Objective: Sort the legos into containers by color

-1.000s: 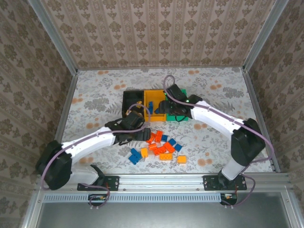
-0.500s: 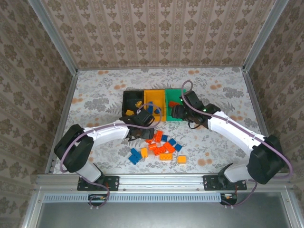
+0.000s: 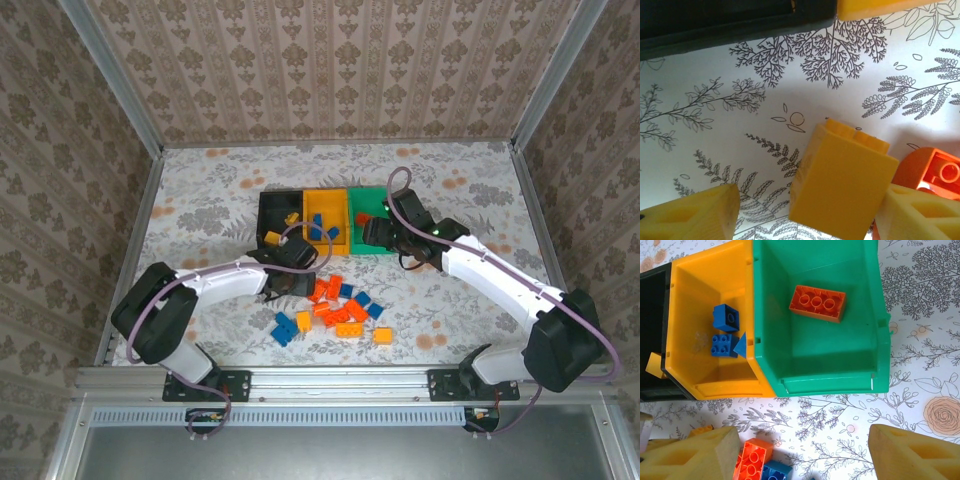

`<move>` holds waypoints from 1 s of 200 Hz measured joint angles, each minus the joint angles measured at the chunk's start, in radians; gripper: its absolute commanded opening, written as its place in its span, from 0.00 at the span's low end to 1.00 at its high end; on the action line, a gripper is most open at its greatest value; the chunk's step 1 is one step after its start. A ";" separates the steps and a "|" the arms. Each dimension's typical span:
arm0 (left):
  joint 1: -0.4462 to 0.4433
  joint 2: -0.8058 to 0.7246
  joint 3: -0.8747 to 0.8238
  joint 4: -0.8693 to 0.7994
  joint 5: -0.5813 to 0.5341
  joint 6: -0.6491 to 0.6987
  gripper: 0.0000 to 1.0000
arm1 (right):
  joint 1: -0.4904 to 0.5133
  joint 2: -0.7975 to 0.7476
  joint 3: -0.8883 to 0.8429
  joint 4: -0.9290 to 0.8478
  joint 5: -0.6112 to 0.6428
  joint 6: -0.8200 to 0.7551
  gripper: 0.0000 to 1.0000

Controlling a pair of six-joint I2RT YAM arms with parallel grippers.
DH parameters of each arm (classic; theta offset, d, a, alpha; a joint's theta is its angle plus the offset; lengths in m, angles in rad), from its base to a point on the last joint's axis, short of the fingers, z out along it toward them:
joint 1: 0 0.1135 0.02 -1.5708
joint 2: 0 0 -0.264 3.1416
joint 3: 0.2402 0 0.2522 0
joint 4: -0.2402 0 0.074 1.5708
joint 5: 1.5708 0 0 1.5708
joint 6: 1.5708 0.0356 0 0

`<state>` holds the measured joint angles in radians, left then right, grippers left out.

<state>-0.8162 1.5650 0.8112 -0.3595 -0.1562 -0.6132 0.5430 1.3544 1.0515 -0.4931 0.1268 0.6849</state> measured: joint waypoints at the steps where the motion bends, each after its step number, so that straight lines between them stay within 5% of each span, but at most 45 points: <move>1: 0.000 0.000 0.000 0.002 0.000 0.000 0.70 | 0.000 0.000 0.000 0.000 0.000 0.000 0.70; 99: 0.003 0.053 0.009 0.097 0.001 0.027 0.36 | -0.010 -0.026 -0.012 0.000 0.001 0.000 0.70; 165: -0.004 -0.289 -0.024 -0.080 -0.038 -0.008 0.35 | -0.017 -0.027 -0.014 0.000 0.001 0.003 0.70; 200: 0.124 -0.254 0.133 -0.129 -0.067 0.007 0.35 | -0.017 -0.041 -0.034 0.009 0.001 0.008 0.70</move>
<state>-0.6918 1.3109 0.9440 -0.4885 -0.2230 -0.6060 0.5259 1.3132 1.0172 -0.4843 0.1276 0.6926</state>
